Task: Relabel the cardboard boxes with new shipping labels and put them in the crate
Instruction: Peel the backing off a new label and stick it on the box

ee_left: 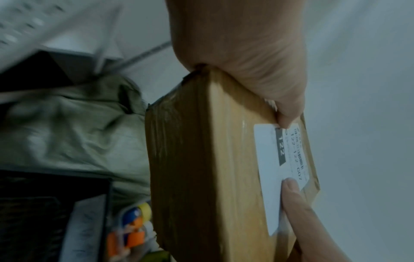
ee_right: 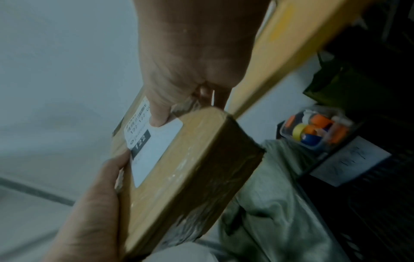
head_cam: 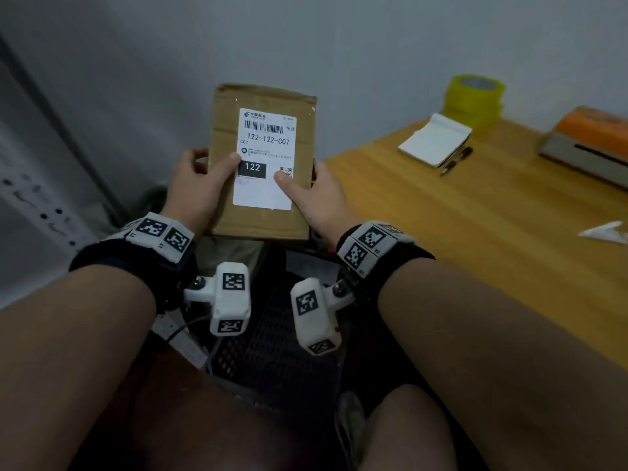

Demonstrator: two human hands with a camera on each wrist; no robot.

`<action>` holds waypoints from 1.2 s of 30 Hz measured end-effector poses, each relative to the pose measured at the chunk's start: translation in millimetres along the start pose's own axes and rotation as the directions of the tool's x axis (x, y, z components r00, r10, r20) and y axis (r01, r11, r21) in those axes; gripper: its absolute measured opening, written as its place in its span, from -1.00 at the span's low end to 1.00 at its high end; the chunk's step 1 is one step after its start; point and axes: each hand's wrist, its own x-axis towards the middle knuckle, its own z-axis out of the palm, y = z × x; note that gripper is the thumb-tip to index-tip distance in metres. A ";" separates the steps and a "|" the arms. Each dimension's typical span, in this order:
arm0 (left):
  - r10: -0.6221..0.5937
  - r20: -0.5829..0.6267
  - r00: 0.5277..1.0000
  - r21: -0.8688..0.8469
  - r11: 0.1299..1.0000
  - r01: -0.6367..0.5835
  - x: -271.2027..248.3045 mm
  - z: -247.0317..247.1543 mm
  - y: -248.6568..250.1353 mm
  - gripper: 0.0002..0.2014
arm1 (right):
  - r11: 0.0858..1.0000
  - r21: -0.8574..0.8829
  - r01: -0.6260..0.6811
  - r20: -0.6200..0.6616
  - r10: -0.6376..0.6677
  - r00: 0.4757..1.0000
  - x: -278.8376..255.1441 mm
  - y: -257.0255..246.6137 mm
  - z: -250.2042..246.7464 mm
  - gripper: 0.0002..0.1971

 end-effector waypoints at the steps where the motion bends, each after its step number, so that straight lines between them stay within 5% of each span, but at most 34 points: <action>1: -0.019 -0.020 1.000 0.019 1.000 0.020 2.3 -6.5 -16.0 -0.41 | 0.999 -0.032 -0.021 0.040 0.022 0.999 2.6 12.8 9.0 -0.64; 8: -0.131 -0.038 0.991 0.126 0.983 0.134 24.8 -2.7 -136.8 -0.48 | 0.952 -0.262 -0.160 0.169 0.209 0.963 33.5 125.2 36.3 -0.55; 12: -0.250 0.022 0.968 0.177 0.954 0.242 33.1 23.5 -214.1 -0.35 | 0.919 -0.217 -0.329 0.152 0.365 0.918 41.8 200.0 36.2 -0.53; 22: -0.483 0.208 0.850 0.331 0.853 0.404 64.1 78.8 -369.7 -0.61 | 0.757 -0.121 -0.642 -0.035 0.643 0.765 67.2 374.5 38.4 -0.54; 26: -0.459 0.201 0.865 0.499 0.808 0.313 73.5 84.5 -419.0 -0.59 | 0.694 -0.185 -0.696 -0.089 0.693 0.715 73.9 442.5 42.4 -0.51; 30: -0.305 0.142 0.942 0.635 0.758 0.150 76.8 83.8 -446.3 -0.67 | 0.644 -0.261 -0.719 -0.173 0.702 0.691 80.8 494.9 45.5 -0.37; 36: -0.111 0.180 0.977 0.745 0.664 -0.062 85.9 89.1 -475.5 -0.69 | 0.588 -0.263 -0.765 -0.202 0.742 0.639 96.8 541.0 63.6 -0.36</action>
